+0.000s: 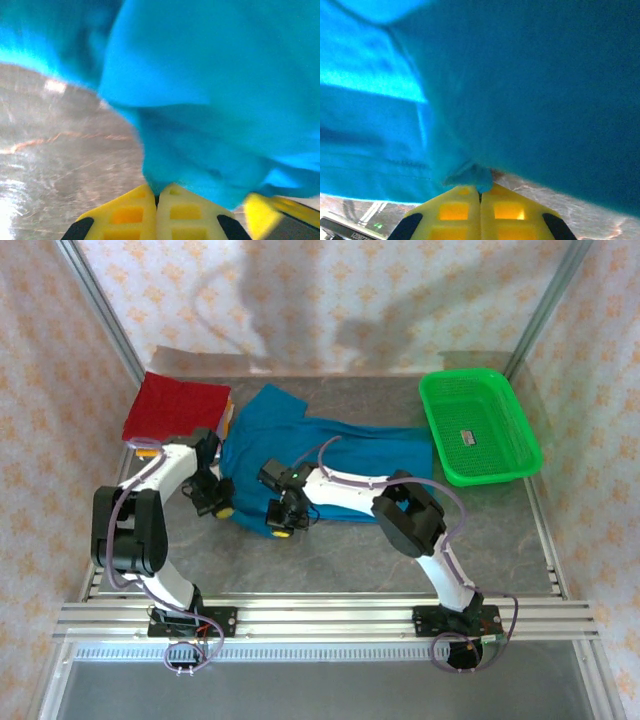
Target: Fold and stack the t-shirts
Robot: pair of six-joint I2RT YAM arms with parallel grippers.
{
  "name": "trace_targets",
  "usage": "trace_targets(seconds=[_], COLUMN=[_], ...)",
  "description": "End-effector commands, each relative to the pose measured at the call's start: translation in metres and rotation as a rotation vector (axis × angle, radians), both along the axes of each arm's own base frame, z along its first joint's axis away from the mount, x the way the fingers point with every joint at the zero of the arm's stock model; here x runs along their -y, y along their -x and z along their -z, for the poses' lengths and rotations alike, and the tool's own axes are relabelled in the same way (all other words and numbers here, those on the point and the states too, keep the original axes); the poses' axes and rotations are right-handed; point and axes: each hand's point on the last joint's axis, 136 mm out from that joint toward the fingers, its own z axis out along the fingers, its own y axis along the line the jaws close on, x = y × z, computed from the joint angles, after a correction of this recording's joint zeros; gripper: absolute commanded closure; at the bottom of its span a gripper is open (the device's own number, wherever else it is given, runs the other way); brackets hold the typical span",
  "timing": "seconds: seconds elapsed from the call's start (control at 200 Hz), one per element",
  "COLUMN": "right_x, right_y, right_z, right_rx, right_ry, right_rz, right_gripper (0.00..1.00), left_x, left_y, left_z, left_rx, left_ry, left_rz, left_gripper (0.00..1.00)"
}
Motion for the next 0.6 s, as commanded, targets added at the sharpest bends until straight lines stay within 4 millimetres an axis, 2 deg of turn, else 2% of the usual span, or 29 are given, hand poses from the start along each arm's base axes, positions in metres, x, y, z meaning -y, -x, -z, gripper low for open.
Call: trace_targets(seconds=[0.0, 0.155, 0.335, 0.36, 0.596], right_x=[0.002, 0.008, 0.018, 0.018, 0.022], right_y=[-0.03, -0.057, -0.087, -0.09, -0.115], right_z=[-0.041, -0.048, -0.049, -0.049, -0.036], right_rx=[0.079, 0.089, 0.085, 0.079, 0.053], right_ry=[-0.058, -0.054, -0.07, -0.078, -0.103], right_rz=[0.02, 0.014, 0.05, 0.054, 0.083], right_gripper=[1.0, 1.0, 1.0, 1.0, 1.0], left_x=[0.007, 0.009, 0.009, 0.009, 0.01], left_y=[-0.025, -0.062, -0.103, -0.108, -0.142], left_z=[-0.032, -0.043, -0.045, -0.038, -0.035], left_rx=[0.07, 0.085, 0.106, 0.088, 0.089], left_ry=[0.028, 0.034, 0.035, 0.034, 0.037], left_rz=[-0.009, 0.01, 0.015, 0.016, 0.026], left_gripper=[1.0, 1.0, 1.0, 1.0, 1.0])
